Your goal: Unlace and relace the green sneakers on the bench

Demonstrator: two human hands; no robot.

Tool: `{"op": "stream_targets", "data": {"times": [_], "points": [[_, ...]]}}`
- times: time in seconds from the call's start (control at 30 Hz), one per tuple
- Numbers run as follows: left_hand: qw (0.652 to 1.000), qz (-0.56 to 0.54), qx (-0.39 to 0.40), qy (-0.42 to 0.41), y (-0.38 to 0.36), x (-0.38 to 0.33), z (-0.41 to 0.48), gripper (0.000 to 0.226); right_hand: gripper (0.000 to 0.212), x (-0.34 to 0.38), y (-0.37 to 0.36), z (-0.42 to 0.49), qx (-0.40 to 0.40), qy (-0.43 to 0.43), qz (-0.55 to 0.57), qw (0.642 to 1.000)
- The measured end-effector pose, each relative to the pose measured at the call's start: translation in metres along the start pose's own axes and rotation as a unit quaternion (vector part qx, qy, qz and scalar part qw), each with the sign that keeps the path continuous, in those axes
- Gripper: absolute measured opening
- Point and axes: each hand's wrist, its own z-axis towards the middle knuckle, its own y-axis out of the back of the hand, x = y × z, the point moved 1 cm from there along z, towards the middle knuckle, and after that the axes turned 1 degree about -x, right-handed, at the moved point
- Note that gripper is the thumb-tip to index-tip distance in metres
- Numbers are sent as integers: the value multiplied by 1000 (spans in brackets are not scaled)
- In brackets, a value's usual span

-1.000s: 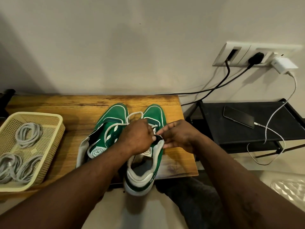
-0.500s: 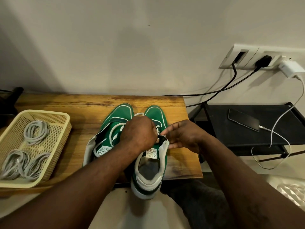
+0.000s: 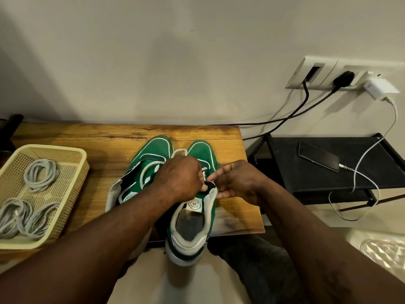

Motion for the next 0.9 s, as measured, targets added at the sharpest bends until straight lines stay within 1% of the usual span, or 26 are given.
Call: {"op": "stream_targets", "data": {"times": [0.1,0.2,0.3,0.4,0.47,0.57,0.7,0.77,0.9], "points": [[997,-74,-9,19,2,1,-3,21,14,2,0,-2,-7,-1,7,1000],[985,-161,-5,54,2,1,-5,20,13,7,0,-3,-23,6,-17,1000],[975,-208,21,82,6,-2,-6,16,11,10,-1,-3,-38,12,-30,999],[965,-241,37,101,10,-4,-6,17,11,9,-1,-4,-44,20,-19,999],[974,-205,22,95,9,-8,-8,18,12,8,0,-5,-41,22,1,999],[991,-118,-30,62,4,-16,-13,31,16,5,1,-3,-37,17,32,999],[990,-103,-95,28,-2,-19,-18,29,14,5,1,-1,-32,19,23,999],[989,-89,-114,10,-4,-19,-20,28,13,6,1,0,-34,28,0,999],[988,-80,-134,-2,-7,-18,-22,35,14,7,1,1,-43,55,-39,997]]}}
